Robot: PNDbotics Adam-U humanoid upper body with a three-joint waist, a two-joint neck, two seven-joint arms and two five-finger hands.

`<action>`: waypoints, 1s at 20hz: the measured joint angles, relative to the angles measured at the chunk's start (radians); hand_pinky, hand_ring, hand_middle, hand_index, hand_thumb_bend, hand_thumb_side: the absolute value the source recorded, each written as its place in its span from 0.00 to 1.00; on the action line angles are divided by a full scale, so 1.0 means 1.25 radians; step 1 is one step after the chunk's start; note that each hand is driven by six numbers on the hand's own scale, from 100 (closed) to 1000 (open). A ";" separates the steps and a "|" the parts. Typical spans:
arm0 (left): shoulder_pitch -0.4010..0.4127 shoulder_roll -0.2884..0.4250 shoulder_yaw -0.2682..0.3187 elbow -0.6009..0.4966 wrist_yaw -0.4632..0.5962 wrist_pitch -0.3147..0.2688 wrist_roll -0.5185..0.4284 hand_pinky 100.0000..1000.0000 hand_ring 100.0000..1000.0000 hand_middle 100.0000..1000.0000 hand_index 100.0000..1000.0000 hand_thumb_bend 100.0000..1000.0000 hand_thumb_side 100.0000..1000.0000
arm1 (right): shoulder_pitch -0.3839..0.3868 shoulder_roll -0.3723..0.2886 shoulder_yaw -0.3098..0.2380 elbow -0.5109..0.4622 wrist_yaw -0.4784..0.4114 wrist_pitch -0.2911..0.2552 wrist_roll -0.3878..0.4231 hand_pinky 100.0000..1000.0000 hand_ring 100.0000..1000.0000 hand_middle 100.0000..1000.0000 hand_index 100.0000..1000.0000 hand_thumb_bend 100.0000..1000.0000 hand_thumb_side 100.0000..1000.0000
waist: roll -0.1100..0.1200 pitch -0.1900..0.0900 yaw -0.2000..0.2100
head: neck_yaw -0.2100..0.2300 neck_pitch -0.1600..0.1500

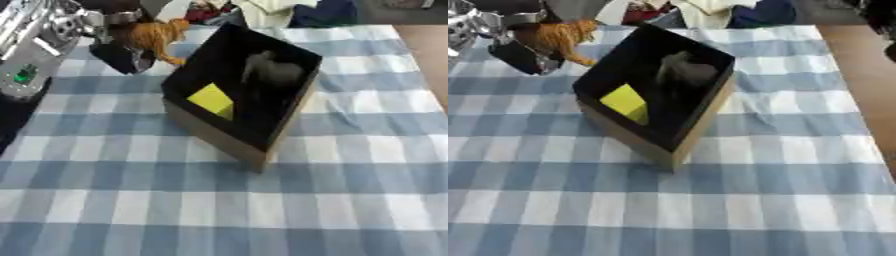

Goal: Pick up objects on the table and place them in the box.

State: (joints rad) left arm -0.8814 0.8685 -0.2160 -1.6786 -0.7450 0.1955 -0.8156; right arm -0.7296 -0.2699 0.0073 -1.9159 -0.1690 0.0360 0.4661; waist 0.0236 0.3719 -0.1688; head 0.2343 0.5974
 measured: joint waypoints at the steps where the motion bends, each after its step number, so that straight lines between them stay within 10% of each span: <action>1: -0.006 -0.003 -0.003 -0.011 0.006 0.004 0.001 0.49 0.56 0.41 0.63 0.00 0.21 | 0.000 0.000 0.000 0.000 0.000 0.000 0.000 1.00 0.96 0.65 0.89 0.00 0.73 | 0.001 -0.001 0.000 | 0.000 0.000; 20: -0.071 -0.106 -0.091 -0.042 0.031 0.037 0.039 0.48 0.57 0.43 0.65 0.00 0.21 | 0.007 0.008 0.003 -0.009 -0.004 0.009 0.008 1.00 0.96 0.65 0.89 0.00 0.73 | 0.014 -0.002 -0.022 | 0.008 -0.001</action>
State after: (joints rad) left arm -0.9701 0.7363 -0.3301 -1.7307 -0.7068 0.2415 -0.7665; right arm -0.7214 -0.2596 0.0115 -1.9265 -0.1738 0.0474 0.4766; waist 0.0409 0.3692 -0.1958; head 0.2446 0.5964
